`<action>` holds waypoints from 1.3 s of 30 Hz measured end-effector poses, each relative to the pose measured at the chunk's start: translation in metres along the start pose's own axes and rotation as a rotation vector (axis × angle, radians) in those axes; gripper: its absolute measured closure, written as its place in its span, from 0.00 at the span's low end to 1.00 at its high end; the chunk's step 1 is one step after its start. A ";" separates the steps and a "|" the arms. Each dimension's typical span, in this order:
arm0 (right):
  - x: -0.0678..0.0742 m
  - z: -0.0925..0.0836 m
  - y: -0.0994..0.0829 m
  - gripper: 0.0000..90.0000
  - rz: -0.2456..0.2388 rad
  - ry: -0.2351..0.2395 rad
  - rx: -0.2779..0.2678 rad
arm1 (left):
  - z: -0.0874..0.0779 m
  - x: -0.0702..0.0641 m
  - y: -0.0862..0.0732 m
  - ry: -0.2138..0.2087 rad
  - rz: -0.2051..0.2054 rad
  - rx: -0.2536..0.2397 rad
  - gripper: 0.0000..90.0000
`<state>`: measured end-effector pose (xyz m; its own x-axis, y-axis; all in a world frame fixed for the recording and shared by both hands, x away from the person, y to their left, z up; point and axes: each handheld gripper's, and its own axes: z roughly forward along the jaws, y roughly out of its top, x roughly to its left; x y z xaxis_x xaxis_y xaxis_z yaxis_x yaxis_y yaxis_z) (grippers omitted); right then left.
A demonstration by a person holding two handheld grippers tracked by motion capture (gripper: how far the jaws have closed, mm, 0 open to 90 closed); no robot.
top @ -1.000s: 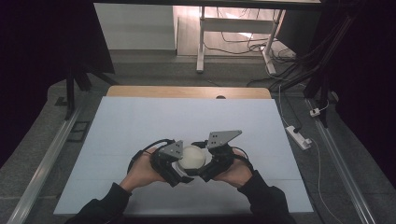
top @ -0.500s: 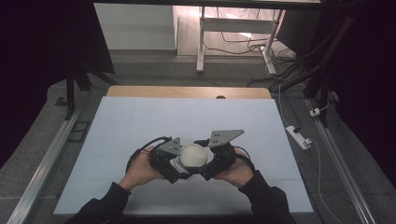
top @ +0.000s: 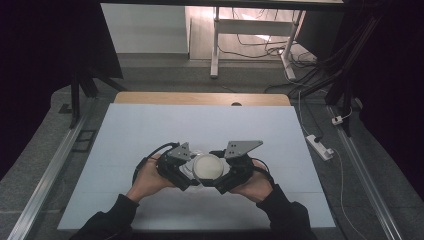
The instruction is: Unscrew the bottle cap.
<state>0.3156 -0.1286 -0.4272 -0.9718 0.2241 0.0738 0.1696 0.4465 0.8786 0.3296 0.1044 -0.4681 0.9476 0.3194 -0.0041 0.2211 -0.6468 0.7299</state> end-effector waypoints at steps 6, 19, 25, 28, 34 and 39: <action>0.002 -0.001 -0.002 0.08 0.006 -0.016 0.000 | -0.001 0.006 -0.002 0.030 -0.028 -0.002 0.08; 0.008 -0.004 -0.009 0.08 0.025 -0.047 -0.001 | -0.004 0.014 -0.004 0.081 -0.074 -0.012 0.08; 0.012 -0.005 -0.012 0.08 0.032 -0.057 -0.004 | -0.006 0.019 -0.003 0.098 -0.090 -0.027 0.08; 0.015 -0.005 -0.013 0.08 0.033 -0.056 -0.002 | -0.007 0.020 -0.003 0.103 -0.091 -0.029 0.08; 0.020 -0.003 -0.018 0.08 0.035 -0.055 0.004 | -0.006 0.025 -0.001 0.112 -0.100 -0.030 0.08; 0.026 -0.001 -0.023 0.08 0.031 -0.051 0.016 | -0.005 0.027 0.000 0.117 -0.106 -0.030 0.08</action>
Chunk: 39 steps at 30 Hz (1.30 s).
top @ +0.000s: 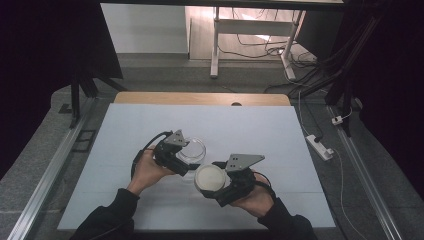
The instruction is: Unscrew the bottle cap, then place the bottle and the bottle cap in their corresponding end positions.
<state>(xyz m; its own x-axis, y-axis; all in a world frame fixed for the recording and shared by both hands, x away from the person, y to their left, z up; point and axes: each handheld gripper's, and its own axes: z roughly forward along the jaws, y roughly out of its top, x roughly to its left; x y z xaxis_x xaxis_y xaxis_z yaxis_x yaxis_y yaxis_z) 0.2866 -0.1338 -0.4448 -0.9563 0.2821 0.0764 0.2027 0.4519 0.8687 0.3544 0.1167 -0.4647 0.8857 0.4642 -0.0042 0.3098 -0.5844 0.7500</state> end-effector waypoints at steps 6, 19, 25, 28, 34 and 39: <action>0.004 0.003 -0.005 0.08 0.000 -0.002 0.013 | 0.001 0.003 0.003 0.008 -0.002 -0.002 0.08; 0.005 0.006 -0.015 0.08 0.009 -0.012 0.018 | 0.005 0.009 0.012 0.019 -0.001 -0.017 0.08; 0.006 0.010 -0.019 0.08 0.004 -0.014 0.031 | 0.007 0.012 0.015 0.021 -0.002 -0.022 0.08; 0.006 0.013 -0.022 0.08 -0.002 -0.020 0.038 | 0.009 0.014 0.017 0.023 -0.005 -0.027 0.08; 0.005 0.017 -0.025 0.08 -0.009 -0.027 0.044 | 0.011 0.017 0.020 0.026 -0.006 -0.032 0.08; 0.004 0.020 -0.028 0.08 -0.011 -0.027 0.045 | 0.015 0.021 0.021 0.032 -0.006 -0.032 0.08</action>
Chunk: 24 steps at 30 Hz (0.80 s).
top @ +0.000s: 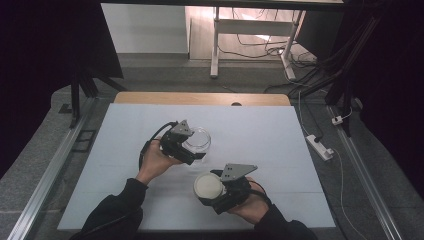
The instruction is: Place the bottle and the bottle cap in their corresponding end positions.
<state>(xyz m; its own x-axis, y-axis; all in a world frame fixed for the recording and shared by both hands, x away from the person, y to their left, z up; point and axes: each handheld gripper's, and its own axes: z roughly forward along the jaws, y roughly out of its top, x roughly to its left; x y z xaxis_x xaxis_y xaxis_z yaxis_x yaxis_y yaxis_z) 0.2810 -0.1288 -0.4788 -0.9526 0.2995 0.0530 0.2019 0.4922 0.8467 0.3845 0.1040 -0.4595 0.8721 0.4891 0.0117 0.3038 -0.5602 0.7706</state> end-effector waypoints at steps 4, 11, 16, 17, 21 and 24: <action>-0.001 0.005 -0.004 0.08 -0.010 -0.003 0.009 | 0.006 0.003 0.000 0.004 0.000 0.004 0.08; -0.001 0.013 -0.009 0.08 -0.011 -0.006 0.022 | 0.011 0.007 0.001 0.004 -0.003 -0.003 0.08; -0.002 0.019 -0.012 0.08 -0.011 -0.007 0.034 | 0.016 0.010 0.003 0.002 -0.004 -0.008 0.08; -0.002 0.020 -0.013 0.08 -0.010 -0.007 0.036 | 0.017 0.010 0.004 0.002 -0.005 -0.009 0.08; -0.003 0.027 -0.015 0.08 -0.023 -0.008 0.049 | 0.020 0.011 0.004 0.004 -0.003 -0.010 0.08; -0.003 0.030 -0.016 0.08 -0.021 -0.008 0.057 | 0.022 0.013 0.004 0.007 -0.006 -0.010 0.08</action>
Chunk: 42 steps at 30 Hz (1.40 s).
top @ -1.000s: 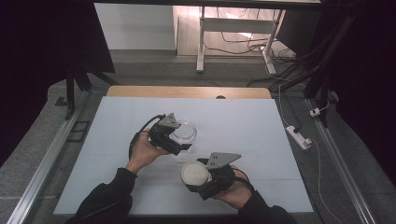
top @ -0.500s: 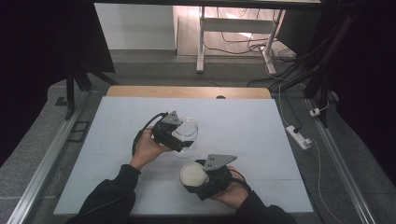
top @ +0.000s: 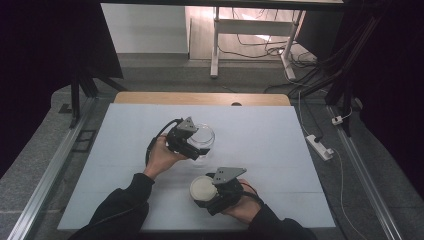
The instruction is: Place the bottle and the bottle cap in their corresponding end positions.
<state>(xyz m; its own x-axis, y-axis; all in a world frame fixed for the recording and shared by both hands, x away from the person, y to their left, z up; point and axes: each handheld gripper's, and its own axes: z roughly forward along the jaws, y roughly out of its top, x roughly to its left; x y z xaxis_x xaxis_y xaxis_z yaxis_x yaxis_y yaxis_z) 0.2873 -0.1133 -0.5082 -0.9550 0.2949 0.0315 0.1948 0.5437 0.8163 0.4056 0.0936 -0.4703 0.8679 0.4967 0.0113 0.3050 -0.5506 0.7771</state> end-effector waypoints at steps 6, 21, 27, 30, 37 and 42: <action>-0.003 0.007 -0.004 0.08 0.013 0.002 0.009 | 0.007 0.004 -0.003 0.004 -0.007 0.004 0.08; -0.008 0.022 -0.011 0.08 0.015 -0.013 0.057 | 0.020 0.015 -0.008 0.029 -0.041 -0.005 0.08; -0.011 0.028 -0.014 0.08 0.013 -0.027 0.085 | 0.028 0.017 -0.011 0.040 -0.039 0.004 0.08; -0.013 0.030 -0.015 0.08 0.018 -0.026 0.097 | 0.031 0.018 -0.011 0.043 -0.036 0.010 0.08; -0.014 0.032 -0.015 0.08 0.022 -0.025 0.115 | 0.035 0.022 -0.013 0.052 -0.053 0.003 0.08; -0.014 0.034 -0.014 0.07 0.009 -0.022 0.140 | 0.035 0.023 -0.015 0.045 -0.053 -0.001 0.08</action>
<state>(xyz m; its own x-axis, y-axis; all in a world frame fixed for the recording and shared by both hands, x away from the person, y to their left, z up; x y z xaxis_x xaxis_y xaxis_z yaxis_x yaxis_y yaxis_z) 0.3053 -0.0983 -0.5400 -0.9483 0.3163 0.0246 0.2340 0.6449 0.7275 0.4349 0.0898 -0.5032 0.8322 0.5544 -0.0016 0.3494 -0.5222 0.7779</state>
